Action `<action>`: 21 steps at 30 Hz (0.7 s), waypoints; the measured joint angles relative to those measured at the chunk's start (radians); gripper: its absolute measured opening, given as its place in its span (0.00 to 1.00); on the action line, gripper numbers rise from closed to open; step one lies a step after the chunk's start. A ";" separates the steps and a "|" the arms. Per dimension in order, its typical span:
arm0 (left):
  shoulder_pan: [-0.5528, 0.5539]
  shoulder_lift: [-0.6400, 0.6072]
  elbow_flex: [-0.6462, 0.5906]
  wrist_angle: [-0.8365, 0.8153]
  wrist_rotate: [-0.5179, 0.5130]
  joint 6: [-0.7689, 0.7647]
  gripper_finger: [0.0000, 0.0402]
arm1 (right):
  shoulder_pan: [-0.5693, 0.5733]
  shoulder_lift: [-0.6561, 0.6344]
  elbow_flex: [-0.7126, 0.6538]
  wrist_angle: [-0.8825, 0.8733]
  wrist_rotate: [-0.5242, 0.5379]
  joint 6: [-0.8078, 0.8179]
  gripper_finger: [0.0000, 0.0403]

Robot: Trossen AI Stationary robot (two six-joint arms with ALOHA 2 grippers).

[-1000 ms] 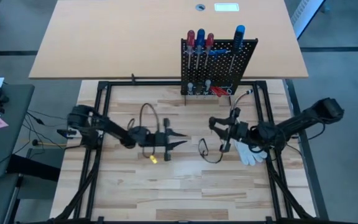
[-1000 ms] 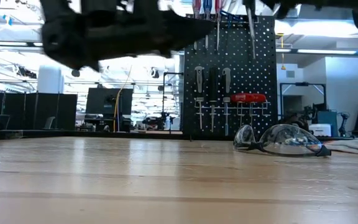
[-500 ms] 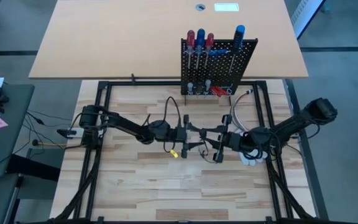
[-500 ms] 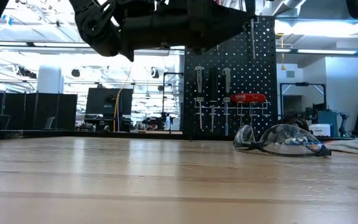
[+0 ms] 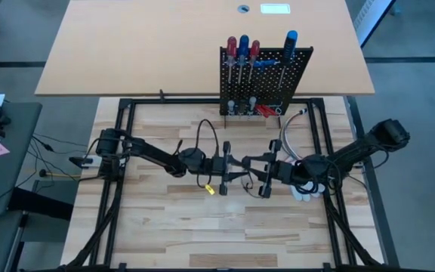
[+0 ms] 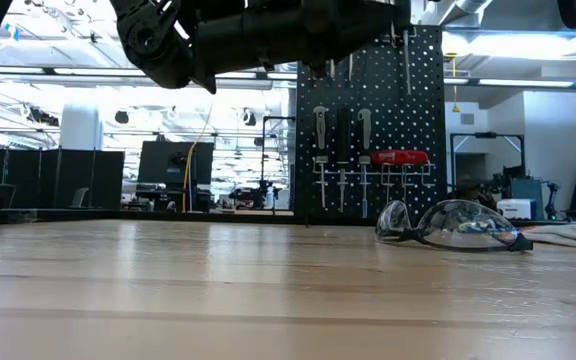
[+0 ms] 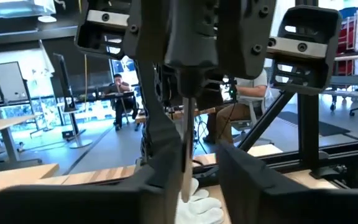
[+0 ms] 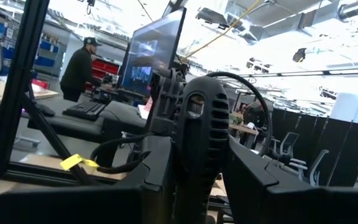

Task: Hang tools onto peg board
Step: Hang the black nut driver on the pegboard

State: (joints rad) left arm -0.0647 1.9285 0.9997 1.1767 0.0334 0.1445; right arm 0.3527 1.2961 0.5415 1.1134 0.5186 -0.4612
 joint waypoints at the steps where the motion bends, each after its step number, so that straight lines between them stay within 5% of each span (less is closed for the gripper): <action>1: 0.000 0.000 0.000 0.000 -0.001 0.000 0.17 | 0.000 0.000 0.000 -0.005 -0.001 0.001 0.27; 5: 0.000 0.000 0.000 -0.013 -0.002 -0.003 0.04 | 0.001 0.000 0.001 -0.027 -0.003 0.011 0.27; 12: 0.000 -0.015 0.001 -0.144 -0.038 0.003 0.01 | 0.006 -0.018 0.001 -0.142 0.035 0.023 0.35; 16: -0.001 -0.042 0.001 -0.282 -0.164 0.064 0.01 | 0.023 -0.113 0.047 -0.399 0.134 0.073 0.45; 21: 0.003 -0.067 0.000 -0.345 -0.200 0.080 0.01 | 0.017 -0.187 0.158 -0.798 0.136 0.266 0.57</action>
State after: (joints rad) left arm -0.0616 1.8618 0.9997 0.8319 -0.1662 0.2246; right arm 0.3695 1.1086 0.6991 0.3152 0.6544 -0.1954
